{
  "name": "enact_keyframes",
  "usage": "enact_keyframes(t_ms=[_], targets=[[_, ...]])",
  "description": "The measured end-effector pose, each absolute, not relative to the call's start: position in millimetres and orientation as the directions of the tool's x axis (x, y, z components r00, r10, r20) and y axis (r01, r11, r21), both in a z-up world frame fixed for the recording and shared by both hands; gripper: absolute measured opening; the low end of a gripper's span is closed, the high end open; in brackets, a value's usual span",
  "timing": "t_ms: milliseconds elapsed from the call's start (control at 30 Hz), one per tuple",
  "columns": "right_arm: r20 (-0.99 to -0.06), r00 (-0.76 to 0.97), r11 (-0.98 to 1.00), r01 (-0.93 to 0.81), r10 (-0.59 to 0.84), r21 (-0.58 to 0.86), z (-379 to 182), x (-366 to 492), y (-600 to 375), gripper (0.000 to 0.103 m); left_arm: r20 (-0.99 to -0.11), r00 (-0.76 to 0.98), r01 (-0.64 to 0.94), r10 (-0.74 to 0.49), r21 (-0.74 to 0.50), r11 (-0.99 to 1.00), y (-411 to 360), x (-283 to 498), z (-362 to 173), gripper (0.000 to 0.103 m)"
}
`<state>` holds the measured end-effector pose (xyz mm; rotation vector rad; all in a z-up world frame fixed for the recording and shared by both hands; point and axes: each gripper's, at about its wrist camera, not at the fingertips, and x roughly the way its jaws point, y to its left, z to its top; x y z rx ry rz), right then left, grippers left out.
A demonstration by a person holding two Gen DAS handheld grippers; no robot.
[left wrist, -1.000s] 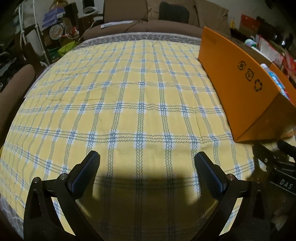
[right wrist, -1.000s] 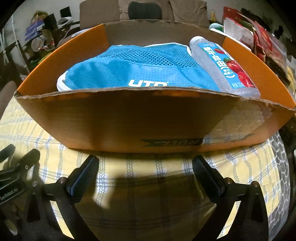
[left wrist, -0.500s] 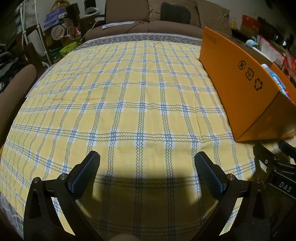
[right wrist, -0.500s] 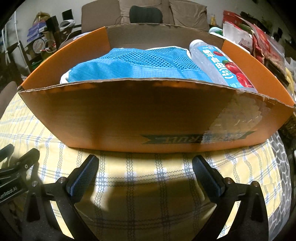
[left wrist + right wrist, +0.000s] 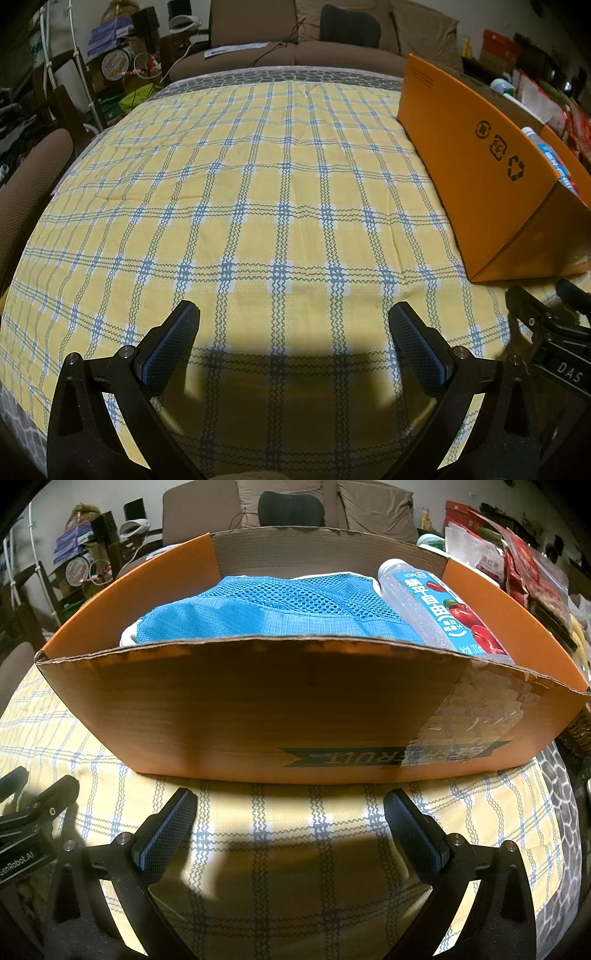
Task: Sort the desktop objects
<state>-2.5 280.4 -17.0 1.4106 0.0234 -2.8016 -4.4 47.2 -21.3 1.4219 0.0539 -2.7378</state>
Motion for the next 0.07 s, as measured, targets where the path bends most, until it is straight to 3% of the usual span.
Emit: enact_keyframes(t_ms=[67], targets=[[-0.803, -0.596, -1.0, 0.011, 0.002, -0.011, -17.0, -2.5, 280.3, 0.103, -0.818, -0.574, 0.066, -0.035, -0.003, -0.998, 47.6, -4.3, -21.4, 0.103]])
